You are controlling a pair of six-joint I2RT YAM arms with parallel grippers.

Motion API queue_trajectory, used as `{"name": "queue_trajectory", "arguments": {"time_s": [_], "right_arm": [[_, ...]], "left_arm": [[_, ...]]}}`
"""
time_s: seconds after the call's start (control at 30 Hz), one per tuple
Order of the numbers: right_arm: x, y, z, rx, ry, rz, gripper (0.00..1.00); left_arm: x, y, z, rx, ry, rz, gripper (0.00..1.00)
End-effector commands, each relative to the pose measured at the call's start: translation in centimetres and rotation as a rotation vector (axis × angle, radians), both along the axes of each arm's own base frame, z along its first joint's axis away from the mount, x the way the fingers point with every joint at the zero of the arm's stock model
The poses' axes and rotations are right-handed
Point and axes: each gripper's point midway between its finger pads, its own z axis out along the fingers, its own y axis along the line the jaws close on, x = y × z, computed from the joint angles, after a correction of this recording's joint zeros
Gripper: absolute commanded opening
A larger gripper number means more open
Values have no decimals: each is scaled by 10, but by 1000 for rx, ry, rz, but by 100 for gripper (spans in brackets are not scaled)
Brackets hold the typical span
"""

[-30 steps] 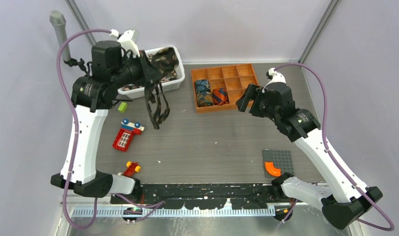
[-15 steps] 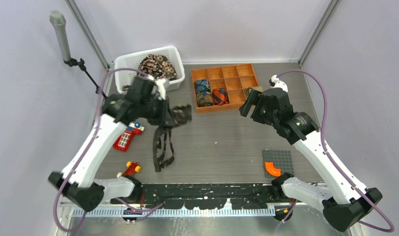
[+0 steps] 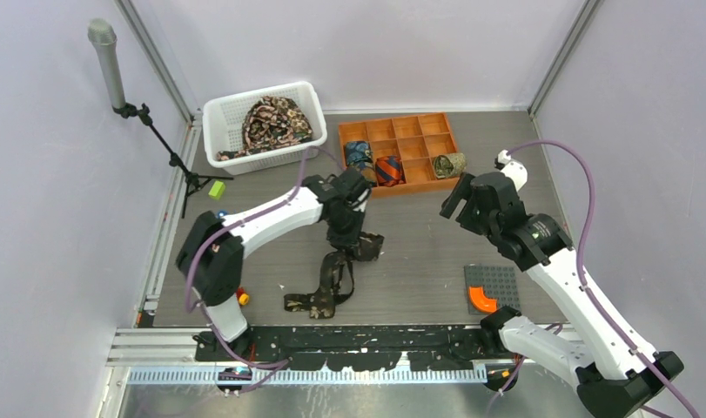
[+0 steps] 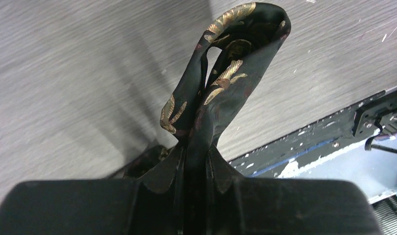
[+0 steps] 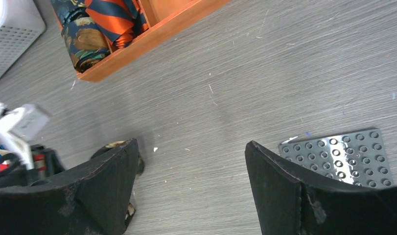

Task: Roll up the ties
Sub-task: Place the tie at the center of the board.

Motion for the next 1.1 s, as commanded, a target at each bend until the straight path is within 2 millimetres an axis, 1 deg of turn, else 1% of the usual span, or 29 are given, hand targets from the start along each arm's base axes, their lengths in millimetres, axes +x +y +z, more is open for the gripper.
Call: {"name": "queue_trajectory", "arguments": {"time_s": [0.0,0.07,0.1,0.17,0.2,0.23,0.27,0.3,0.33,0.37,0.43,0.53,0.63,0.7,0.77,0.83,0.9,0.97,1.07], "right_arm": [[-2,-14,9,-38,-47,-42,84],[-4,-16,11,-50,-59,-32,84],[-5,-18,11,-58,-65,-24,84],[-8,-17,14,-61,-85,2,84],[-9,-16,16,-58,-97,23,84],[-10,-14,18,-52,-109,44,84],[-12,-11,20,-44,-125,67,84],[-13,-8,22,-32,-140,93,84],[-14,-4,23,-23,-153,121,84],[-15,1,24,-12,-165,152,84],[-17,13,24,9,-176,225,84],[-19,32,20,42,-163,334,83],[-21,57,12,88,-117,451,83],[-23,73,5,112,-84,517,83],[-24,86,-2,105,-71,563,83],[-27,102,-4,100,-79,624,84],[-33,122,-5,93,-82,700,85],[-42,144,-7,76,-74,789,86],[-65,183,-19,11,-38,964,86]], "left_arm": [[18,-49,-2,-46,-65,-37,6],[20,-62,-8,-40,-66,-46,17],[21,-68,-8,-45,-71,-53,24],[22,-80,-2,-58,-107,-63,41],[24,-84,4,-69,-132,-66,52],[25,-86,11,-80,-154,-63,65],[27,-86,17,-88,-174,-57,74],[28,-84,24,-94,-191,-51,78],[29,-81,30,-96,-211,-44,88],[29,-76,37,-93,-231,-38,92],[29,-63,53,-85,-281,-16,94],[26,-31,71,-40,-359,26,95],[18,5,87,8,-427,50,94],[12,33,97,48,-478,77,94],[8,63,107,89,-544,110,93],[2,88,117,106,-602,130,93],[-6,112,126,106,-663,147,92],[-11,130,130,111,-711,158,92],[-22,152,131,104,-757,174,90]]}}
